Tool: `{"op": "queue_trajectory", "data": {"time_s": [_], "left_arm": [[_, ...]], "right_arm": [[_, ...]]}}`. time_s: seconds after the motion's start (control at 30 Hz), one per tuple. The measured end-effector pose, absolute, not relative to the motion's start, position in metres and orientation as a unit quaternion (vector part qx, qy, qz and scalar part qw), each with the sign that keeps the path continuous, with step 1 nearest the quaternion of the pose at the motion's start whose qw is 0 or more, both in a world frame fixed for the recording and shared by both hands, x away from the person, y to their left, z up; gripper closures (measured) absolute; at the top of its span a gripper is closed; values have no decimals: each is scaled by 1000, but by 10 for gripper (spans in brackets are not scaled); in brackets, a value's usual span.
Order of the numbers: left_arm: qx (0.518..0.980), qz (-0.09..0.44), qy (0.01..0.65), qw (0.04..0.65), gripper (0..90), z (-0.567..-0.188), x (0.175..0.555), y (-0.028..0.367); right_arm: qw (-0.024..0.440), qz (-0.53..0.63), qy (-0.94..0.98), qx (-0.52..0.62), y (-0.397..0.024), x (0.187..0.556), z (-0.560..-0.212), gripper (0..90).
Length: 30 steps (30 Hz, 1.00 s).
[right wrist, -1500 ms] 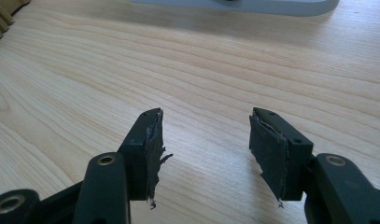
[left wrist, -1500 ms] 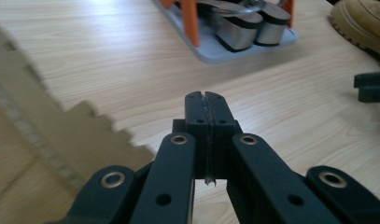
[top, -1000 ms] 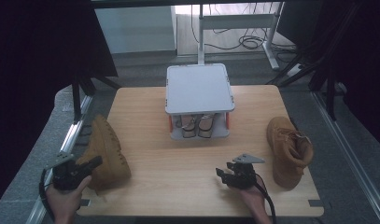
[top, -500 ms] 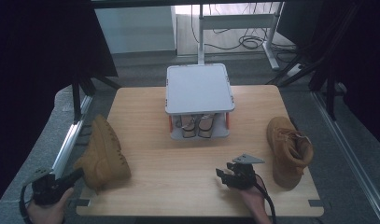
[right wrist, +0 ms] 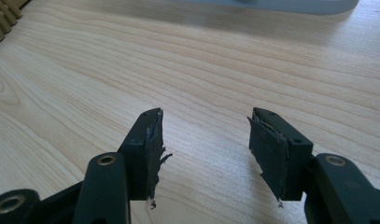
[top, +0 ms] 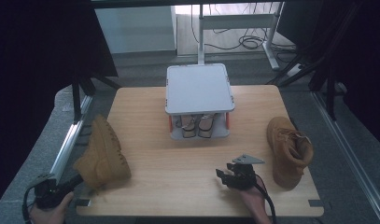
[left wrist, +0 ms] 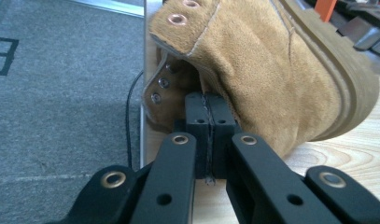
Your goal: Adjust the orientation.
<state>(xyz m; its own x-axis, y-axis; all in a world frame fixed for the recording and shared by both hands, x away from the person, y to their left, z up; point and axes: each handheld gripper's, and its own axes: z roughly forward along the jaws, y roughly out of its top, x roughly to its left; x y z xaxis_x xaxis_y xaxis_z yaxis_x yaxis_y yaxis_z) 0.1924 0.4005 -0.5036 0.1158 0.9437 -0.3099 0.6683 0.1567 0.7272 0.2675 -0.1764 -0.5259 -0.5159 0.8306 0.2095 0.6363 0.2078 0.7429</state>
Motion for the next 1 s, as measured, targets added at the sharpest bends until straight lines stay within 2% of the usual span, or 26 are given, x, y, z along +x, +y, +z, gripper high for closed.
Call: {"op": "queue_trajectory", "data": {"time_s": [1.0], "left_arm": [[634, 173, 618, 432, 895, -478, 207, 379]], "right_arm": [[121, 412, 764, 482, -180, 267, -525, 440]]}}
